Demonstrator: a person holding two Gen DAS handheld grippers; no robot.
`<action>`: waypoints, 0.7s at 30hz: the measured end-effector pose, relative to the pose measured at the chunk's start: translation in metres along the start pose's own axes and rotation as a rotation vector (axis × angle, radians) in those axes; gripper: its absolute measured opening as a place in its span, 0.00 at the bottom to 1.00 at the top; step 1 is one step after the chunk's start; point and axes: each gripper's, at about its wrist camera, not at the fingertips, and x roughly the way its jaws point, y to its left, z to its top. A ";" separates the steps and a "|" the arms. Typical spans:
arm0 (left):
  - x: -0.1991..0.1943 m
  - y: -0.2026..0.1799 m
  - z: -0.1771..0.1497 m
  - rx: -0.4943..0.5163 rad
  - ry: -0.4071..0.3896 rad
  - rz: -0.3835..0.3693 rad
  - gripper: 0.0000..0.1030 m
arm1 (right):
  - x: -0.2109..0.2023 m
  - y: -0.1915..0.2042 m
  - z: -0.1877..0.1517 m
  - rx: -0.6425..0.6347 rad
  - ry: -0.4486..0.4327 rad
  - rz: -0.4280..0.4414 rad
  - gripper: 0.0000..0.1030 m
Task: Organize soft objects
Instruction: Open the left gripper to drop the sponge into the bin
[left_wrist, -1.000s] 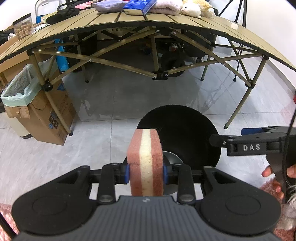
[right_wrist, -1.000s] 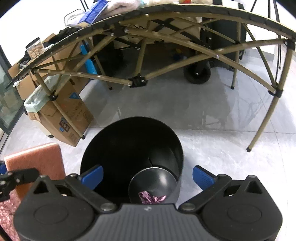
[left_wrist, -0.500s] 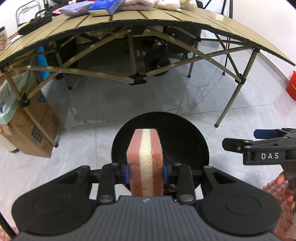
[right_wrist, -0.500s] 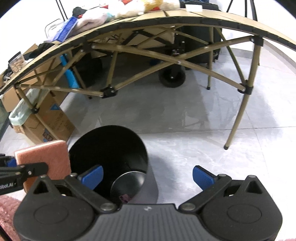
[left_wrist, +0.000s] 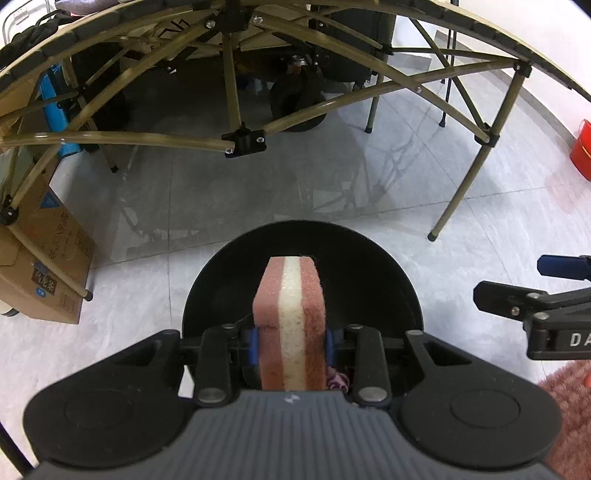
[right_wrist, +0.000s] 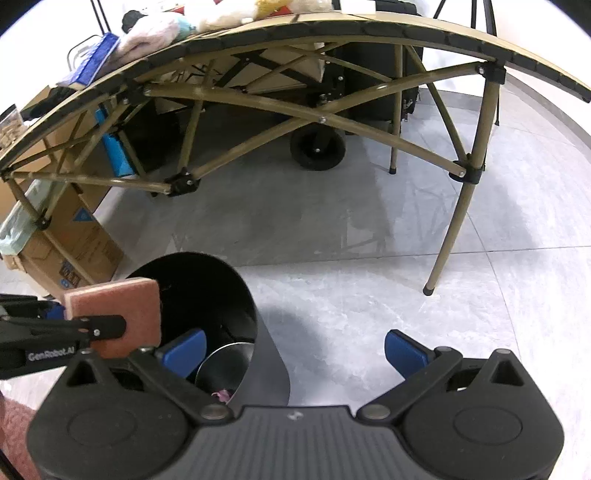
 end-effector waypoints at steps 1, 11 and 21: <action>0.004 0.000 0.000 -0.001 -0.004 0.002 0.31 | 0.002 -0.001 0.001 0.003 0.003 0.002 1.00; 0.026 0.008 -0.007 -0.019 0.034 0.028 0.52 | 0.011 0.005 0.009 -0.019 0.000 -0.001 1.00; 0.012 0.008 -0.009 -0.037 -0.015 0.053 1.00 | 0.013 -0.003 0.009 0.008 -0.002 -0.018 1.00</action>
